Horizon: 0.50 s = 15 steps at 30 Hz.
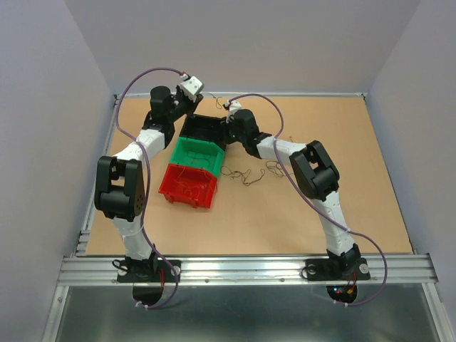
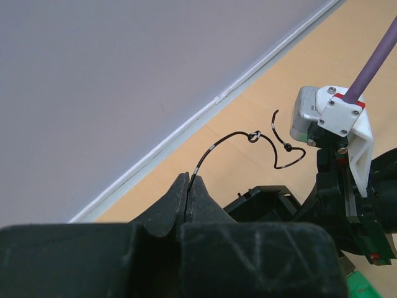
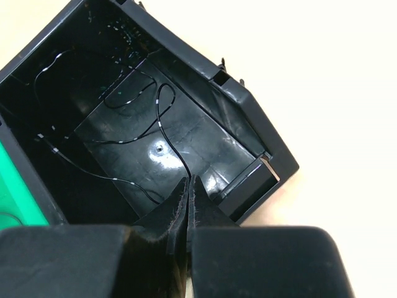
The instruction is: Untangle the cables
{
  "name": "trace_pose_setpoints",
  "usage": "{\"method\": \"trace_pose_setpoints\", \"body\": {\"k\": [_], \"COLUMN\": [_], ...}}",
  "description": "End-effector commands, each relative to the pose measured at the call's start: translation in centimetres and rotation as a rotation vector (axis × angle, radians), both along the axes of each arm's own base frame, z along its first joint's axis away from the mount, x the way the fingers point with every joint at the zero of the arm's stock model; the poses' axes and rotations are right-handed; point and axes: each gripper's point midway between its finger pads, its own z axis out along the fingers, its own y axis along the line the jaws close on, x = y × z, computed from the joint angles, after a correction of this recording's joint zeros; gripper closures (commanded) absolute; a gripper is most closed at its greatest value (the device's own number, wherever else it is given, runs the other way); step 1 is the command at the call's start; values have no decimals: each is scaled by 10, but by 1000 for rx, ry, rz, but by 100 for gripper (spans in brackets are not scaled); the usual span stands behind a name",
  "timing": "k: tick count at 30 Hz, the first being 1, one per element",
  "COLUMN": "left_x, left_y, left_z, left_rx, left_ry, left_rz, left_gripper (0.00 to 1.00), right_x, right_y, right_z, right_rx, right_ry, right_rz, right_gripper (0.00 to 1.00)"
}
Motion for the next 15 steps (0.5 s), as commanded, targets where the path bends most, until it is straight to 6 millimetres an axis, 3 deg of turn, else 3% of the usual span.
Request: {"method": "trace_pose_setpoints", "body": {"k": [1, 3, 4, 5, 11, 15], "left_x": [-12, -13, -13, -12, -18, -15], "left_y": [1, 2, 3, 4, 13, 16], "left_z": [25, 16, 5, 2, -24, -40], "left_rx": [-26, -13, 0, 13, 36, 43], "left_ry": [-52, -27, 14, 25, 96, 134], "left_rz": [-15, -13, 2, 8, 58, 77], "left_gripper": [100, 100, 100, 100, 100, 100], "right_x": [-11, -14, -16, -18, -19, -27], "right_y": [7, 8, 9, 6, -2, -9], "right_z": [23, 35, 47, 48, 70, 70], "right_rx": [35, 69, 83, 90, 116, 148], "right_ry": [-46, -78, -100, -110, -139, -133], "right_rz": [57, 71, 77, 73, 48, 39], "right_gripper": [95, 84, 71, 68, 65, 60]}}
